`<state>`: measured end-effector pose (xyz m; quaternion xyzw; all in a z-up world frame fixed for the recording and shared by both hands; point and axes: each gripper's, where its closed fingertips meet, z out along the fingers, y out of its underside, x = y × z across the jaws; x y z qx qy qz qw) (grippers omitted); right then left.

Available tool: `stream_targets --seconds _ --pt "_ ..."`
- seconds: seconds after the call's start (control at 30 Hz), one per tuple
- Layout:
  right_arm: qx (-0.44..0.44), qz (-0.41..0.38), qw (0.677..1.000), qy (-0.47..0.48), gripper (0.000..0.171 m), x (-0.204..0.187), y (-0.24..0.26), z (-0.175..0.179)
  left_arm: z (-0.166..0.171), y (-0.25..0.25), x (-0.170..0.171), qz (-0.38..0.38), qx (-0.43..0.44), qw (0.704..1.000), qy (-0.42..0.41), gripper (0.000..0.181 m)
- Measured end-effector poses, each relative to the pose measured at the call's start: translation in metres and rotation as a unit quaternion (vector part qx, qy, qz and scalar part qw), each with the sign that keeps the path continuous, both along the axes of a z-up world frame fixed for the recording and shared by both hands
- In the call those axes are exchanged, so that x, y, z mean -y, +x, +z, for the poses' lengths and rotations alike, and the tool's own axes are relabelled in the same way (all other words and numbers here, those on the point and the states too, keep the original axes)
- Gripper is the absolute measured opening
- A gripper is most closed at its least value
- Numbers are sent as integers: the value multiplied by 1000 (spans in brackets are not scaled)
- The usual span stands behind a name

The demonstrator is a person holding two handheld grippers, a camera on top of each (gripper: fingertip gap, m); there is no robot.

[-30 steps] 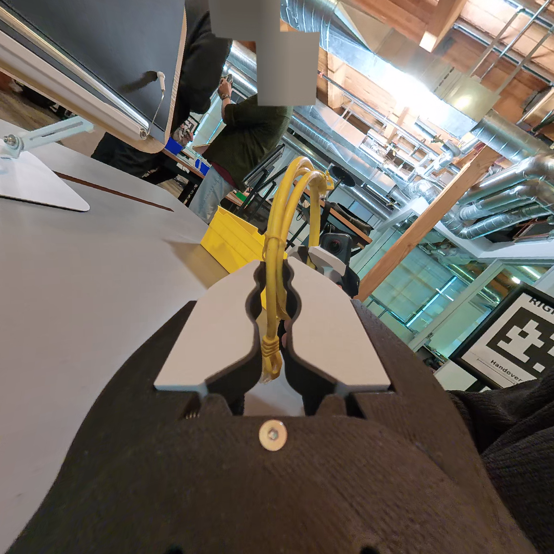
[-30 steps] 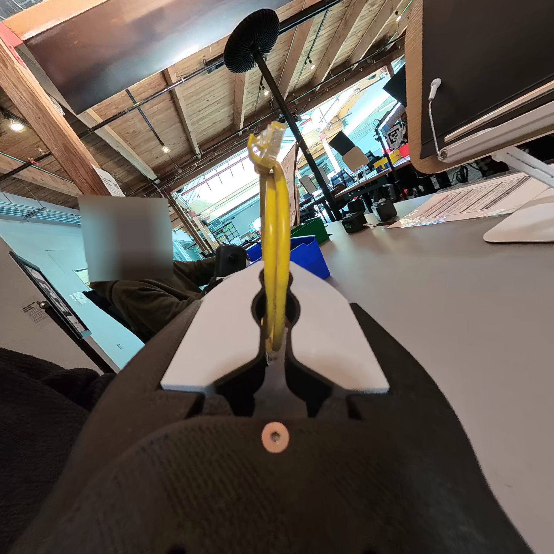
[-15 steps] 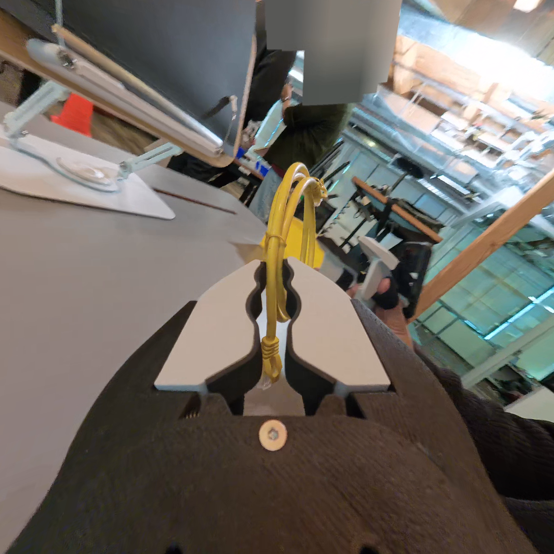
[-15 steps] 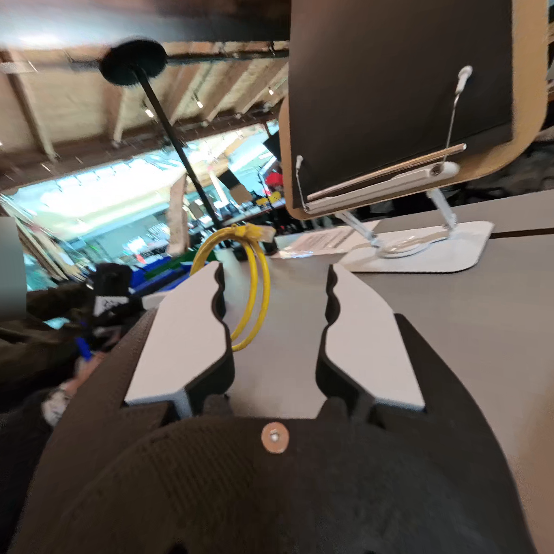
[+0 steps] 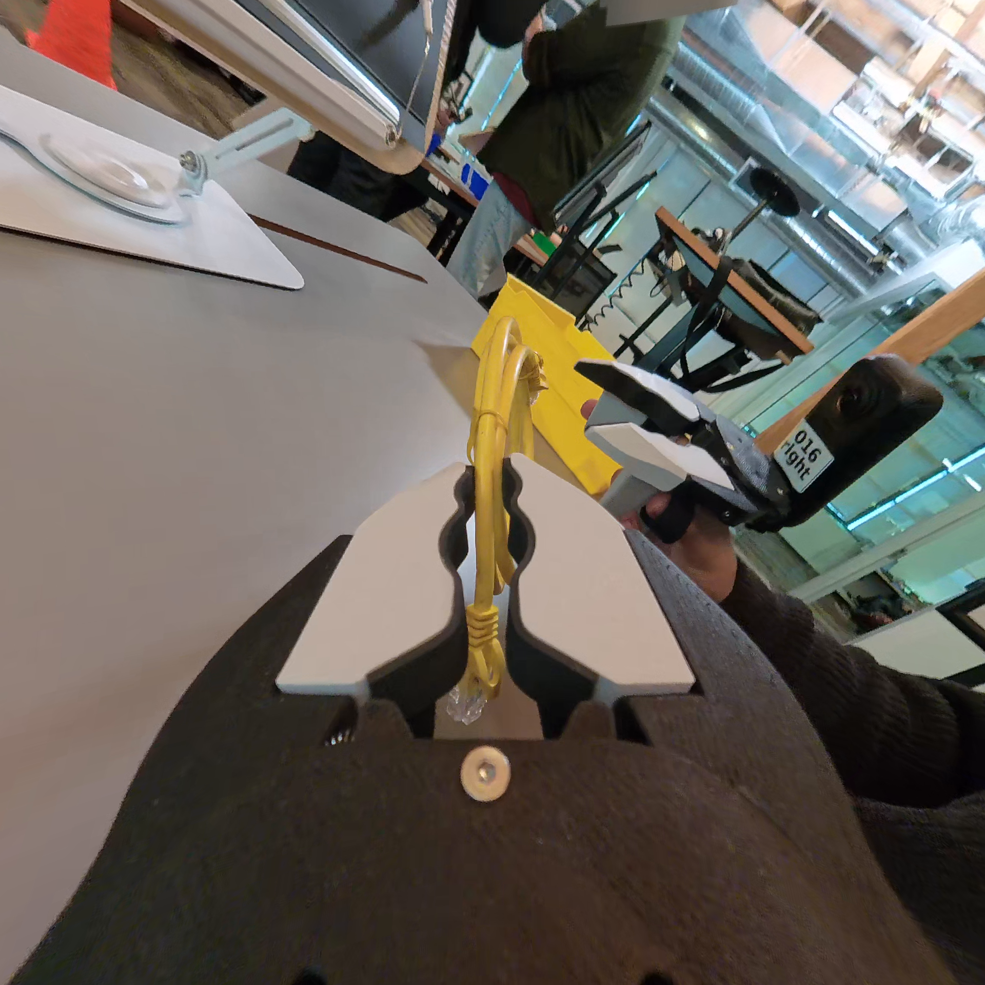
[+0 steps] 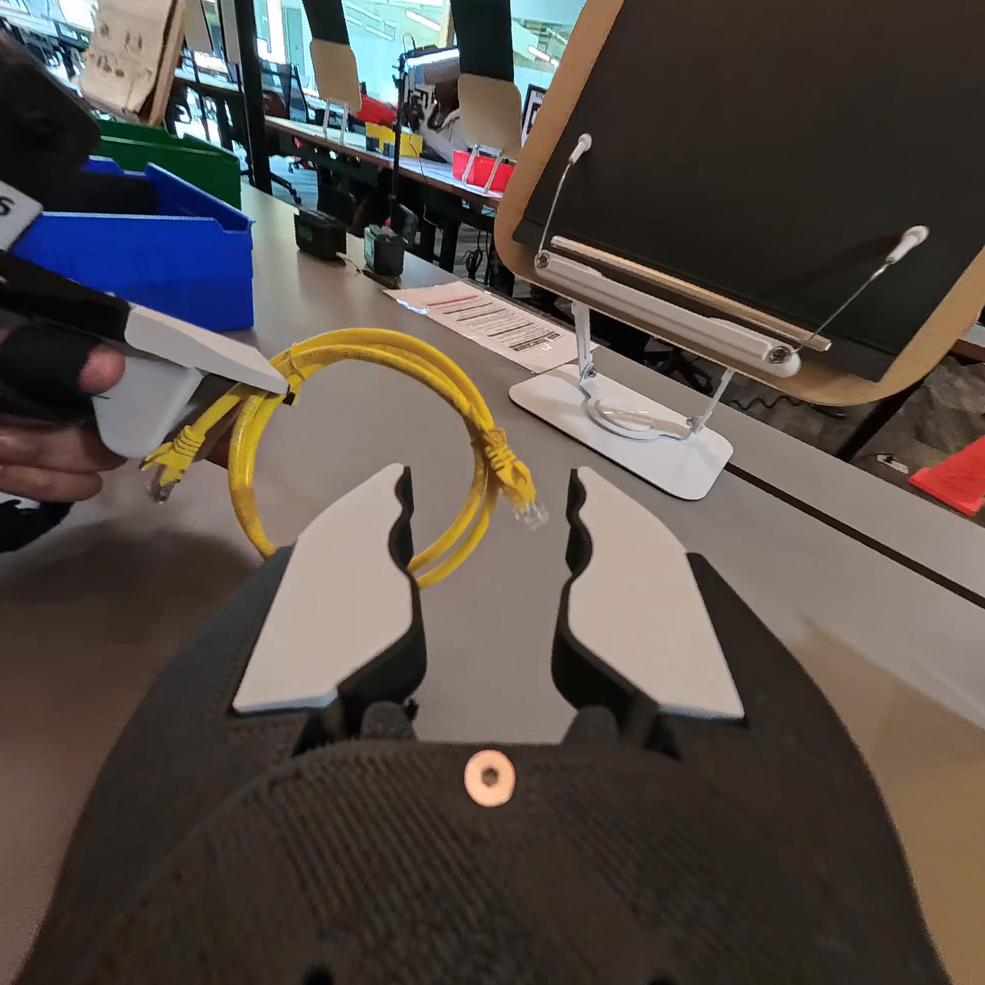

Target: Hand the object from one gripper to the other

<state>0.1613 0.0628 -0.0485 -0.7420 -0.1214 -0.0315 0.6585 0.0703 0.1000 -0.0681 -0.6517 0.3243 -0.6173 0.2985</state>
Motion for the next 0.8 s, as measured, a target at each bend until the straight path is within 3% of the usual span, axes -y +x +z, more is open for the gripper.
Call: stream_targets --seconds 0.27,0.4,0.53,0.8 --pt "57 -21 996 -72 60 -6 2 -29 -9 10 26 -62 -35 997 43 10" --pt "74 -28 992 -102 46 -6 2 -39 -7 12 35 -83 -29 995 49 10" --pt "67 -27 990 -117 15 -3 2 -42 -7 11 31 -76 -26 996 46 10" --pt "50 -23 991 -124 14 -3 1 -42 -4 11 28 -69 -10 997 32 18"
